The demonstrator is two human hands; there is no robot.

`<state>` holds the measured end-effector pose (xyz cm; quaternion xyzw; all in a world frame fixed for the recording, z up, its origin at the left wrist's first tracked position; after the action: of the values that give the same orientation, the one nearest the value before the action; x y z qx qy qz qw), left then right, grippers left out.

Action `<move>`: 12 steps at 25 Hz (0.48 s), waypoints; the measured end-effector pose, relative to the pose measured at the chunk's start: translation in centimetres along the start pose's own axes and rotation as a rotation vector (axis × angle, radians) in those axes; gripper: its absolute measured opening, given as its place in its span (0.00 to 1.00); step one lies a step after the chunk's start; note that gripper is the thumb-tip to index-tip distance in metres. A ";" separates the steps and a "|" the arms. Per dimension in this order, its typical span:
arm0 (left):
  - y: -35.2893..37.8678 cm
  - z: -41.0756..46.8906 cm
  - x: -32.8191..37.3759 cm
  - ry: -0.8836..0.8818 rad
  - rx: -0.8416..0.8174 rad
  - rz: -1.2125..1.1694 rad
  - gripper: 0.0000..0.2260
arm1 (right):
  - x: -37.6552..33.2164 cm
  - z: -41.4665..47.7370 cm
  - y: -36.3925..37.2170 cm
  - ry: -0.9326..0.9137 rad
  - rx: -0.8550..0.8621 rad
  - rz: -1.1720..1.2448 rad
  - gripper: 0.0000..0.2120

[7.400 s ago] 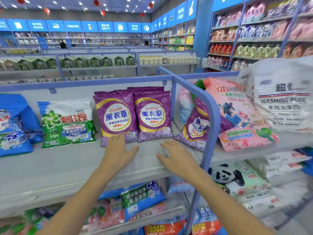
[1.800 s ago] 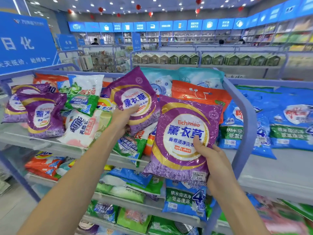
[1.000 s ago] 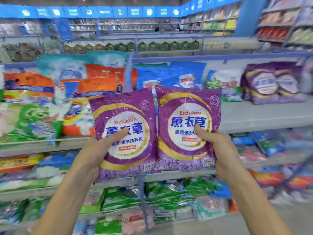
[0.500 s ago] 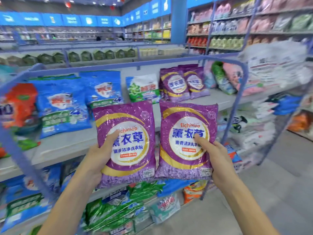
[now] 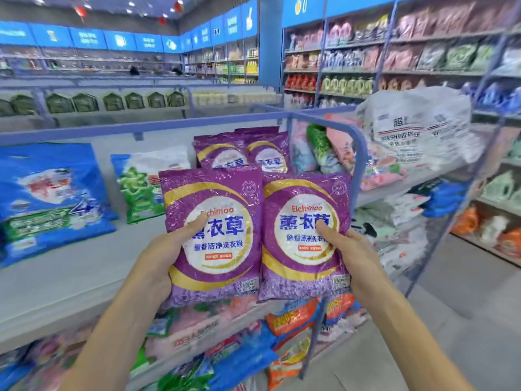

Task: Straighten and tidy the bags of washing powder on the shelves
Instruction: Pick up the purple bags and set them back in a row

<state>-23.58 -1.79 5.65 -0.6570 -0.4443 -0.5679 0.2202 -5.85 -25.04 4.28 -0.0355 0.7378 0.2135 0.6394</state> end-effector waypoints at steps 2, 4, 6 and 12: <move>2.9 2.2 -0.1 0.019 0.027 -0.001 0.24 | -1.0 4.0 -0.6 -0.010 -0.022 -0.006 0.10; 5.0 4.0 -0.2 0.025 0.038 -0.013 0.23 | -1.7 7.9 -0.8 0.000 -0.058 -0.003 0.10; 7.0 5.7 -0.1 0.030 0.083 -0.024 0.18 | -2.2 11.7 -0.9 0.016 -0.089 -0.017 0.11; 12.9 10.8 1.0 0.048 0.230 -0.078 0.17 | -3.8 23.2 0.8 0.024 -0.253 -0.016 0.12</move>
<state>-6.96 0.56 6.61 -0.5958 -0.5261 -0.5371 0.2825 16.10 -16.81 6.05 -0.1244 0.7122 0.2995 0.6226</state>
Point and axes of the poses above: each hand's wrist, its own z-axis towards the middle knuckle, its own y-axis out of the palm, x = y × z, the point moved 1 cm from there along z, towards the middle knuckle, and after that the axes turned 9 degrees about x, right-handed, at the moved point
